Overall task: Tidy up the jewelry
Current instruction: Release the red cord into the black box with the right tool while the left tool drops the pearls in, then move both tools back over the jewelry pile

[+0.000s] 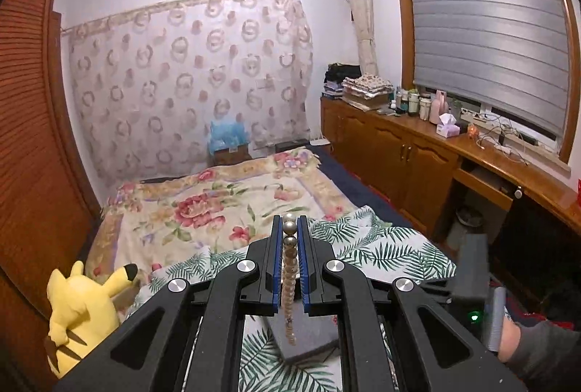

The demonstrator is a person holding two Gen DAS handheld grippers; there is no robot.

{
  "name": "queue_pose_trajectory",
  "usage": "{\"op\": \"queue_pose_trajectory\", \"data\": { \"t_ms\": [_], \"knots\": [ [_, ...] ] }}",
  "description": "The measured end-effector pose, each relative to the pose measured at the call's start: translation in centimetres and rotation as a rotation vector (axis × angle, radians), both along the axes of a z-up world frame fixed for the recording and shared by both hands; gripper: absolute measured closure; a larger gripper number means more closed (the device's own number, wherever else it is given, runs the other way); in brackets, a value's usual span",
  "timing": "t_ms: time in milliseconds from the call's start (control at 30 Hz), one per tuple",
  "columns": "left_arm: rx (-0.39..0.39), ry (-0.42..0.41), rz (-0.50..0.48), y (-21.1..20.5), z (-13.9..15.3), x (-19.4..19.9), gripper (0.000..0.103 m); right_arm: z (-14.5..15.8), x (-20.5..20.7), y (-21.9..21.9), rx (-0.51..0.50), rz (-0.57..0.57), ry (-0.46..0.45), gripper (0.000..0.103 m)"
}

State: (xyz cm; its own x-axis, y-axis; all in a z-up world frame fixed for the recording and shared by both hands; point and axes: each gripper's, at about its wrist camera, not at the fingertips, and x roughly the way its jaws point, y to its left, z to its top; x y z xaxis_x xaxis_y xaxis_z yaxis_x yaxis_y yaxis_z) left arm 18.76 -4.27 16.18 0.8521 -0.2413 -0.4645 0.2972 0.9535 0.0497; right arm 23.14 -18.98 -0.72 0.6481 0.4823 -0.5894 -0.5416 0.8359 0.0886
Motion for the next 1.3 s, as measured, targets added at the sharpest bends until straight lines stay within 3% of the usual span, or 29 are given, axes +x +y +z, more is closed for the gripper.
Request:
{"op": "queue_pose_trajectory", "data": {
  "t_ms": [33,67,100,133,300,533,667,733,967,1167,1300],
  "knots": [
    [0.0,0.005,0.0,-0.2,-0.1,0.5,0.096,-0.4,0.4,0.1,-0.006,-0.006,0.013,0.09],
    [0.001,0.011,-0.001,-0.4,-0.3,1.0,0.096,-1.0,1.0,0.3,-0.016,-0.015,0.027,0.083],
    [0.003,0.016,-0.002,-0.6,-0.6,1.6,0.096,-1.3,1.3,0.3,-0.019,-0.018,0.034,0.068],
    [0.01,0.019,-0.001,-0.7,-1.0,2.0,0.096,-1.6,1.7,0.2,-0.01,-0.019,0.044,0.064],
    [0.023,0.059,0.011,-1.6,-3.3,4.2,0.096,-1.9,1.4,-0.8,0.02,-0.022,0.046,0.062],
    [0.024,0.155,0.018,-1.6,-7.9,5.4,0.095,-2.1,-2.1,-2.8,0.007,-0.042,0.03,0.062],
    [0.015,0.18,0.001,-1.2,-11.0,3.3,0.066,-2.3,-4.8,-3.8,0.004,-0.054,0.012,0.062],
    [0.027,0.182,-0.011,-0.9,-12.2,1.8,0.065,-2.4,-6.3,-4.3,0.02,-0.063,0.013,0.062],
    [0.045,0.203,-0.05,-0.6,-15.9,-3.5,0.037,-2.9,-10.8,-4.9,0.021,-0.081,0.0,0.062],
    [-0.012,0.287,-0.097,-0.3,-19.2,-6.4,0.027,-3.8,-13.1,-5.1,0.007,-0.084,0.014,0.062],
    [-0.017,0.334,-0.122,-0.7,-21.4,-7.7,0.025,-4.9,-13.8,-5.0,-0.014,-0.073,0.043,0.062]
  ]
}}
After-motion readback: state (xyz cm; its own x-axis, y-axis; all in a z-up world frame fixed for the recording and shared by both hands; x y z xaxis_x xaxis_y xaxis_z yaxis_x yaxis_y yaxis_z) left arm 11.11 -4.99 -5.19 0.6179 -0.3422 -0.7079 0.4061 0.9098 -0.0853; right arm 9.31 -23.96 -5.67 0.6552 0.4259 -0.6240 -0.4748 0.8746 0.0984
